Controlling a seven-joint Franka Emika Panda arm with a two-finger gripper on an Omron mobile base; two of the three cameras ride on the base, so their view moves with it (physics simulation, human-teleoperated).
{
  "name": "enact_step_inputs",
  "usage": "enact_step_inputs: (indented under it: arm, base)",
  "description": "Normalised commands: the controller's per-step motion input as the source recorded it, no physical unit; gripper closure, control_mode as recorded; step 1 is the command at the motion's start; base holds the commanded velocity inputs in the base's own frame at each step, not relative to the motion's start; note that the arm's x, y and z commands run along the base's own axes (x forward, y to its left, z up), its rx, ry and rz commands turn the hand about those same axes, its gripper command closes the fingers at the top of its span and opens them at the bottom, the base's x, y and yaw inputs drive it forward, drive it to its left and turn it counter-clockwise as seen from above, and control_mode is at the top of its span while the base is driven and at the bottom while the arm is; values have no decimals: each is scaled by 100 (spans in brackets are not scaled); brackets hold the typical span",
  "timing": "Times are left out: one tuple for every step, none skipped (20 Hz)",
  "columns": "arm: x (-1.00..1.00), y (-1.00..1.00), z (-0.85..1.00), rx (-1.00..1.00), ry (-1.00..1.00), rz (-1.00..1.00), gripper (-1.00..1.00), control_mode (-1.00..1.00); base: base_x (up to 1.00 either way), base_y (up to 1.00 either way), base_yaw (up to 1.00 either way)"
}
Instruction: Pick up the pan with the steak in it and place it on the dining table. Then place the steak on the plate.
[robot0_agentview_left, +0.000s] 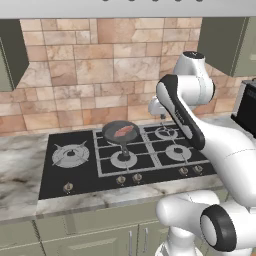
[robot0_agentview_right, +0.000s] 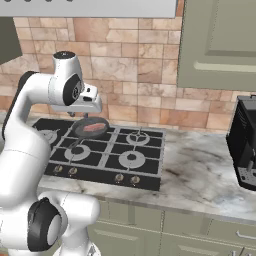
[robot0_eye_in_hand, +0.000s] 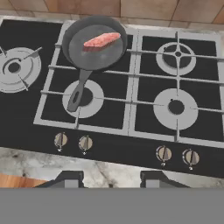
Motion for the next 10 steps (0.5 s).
enact_step_inputs:
  arm:
    - [0, 0, 1, 0, 0, 0, -100, -100]
    - [0, 0, 0, 0, 0, 0, -100, -100]
    - [0, 0, 0, 0, 0, 0, -100, -100]
    - [0, 0, 0, 0, 0, 0, -100, -100]
    - [0, 0, 0, 0, 0, 0, -100, -100]
    - [0, 0, 0, 0, 0, 0, -100, -100]
    - [0, 0, 0, 0, 0, 0, -100, -100]
    - [0, 0, 0, 0, 0, 0, -100, -100]
    - [0, 0, 0, 0, 0, 0, -100, -100]
    - [0, 0, 0, 0, 0, 0, -100, -100]
  base:
    - [0, 0, 0]
    - [0, 0, 0]
    - [0, 0, 0]
    - [0, 0, 0]
    - [0, 0, 0]
    - [0, 0, 0]
    - [0, 0, 0]
    - [0, 0, 0]
    - [0, 0, 0]
    - [0, 0, 0]
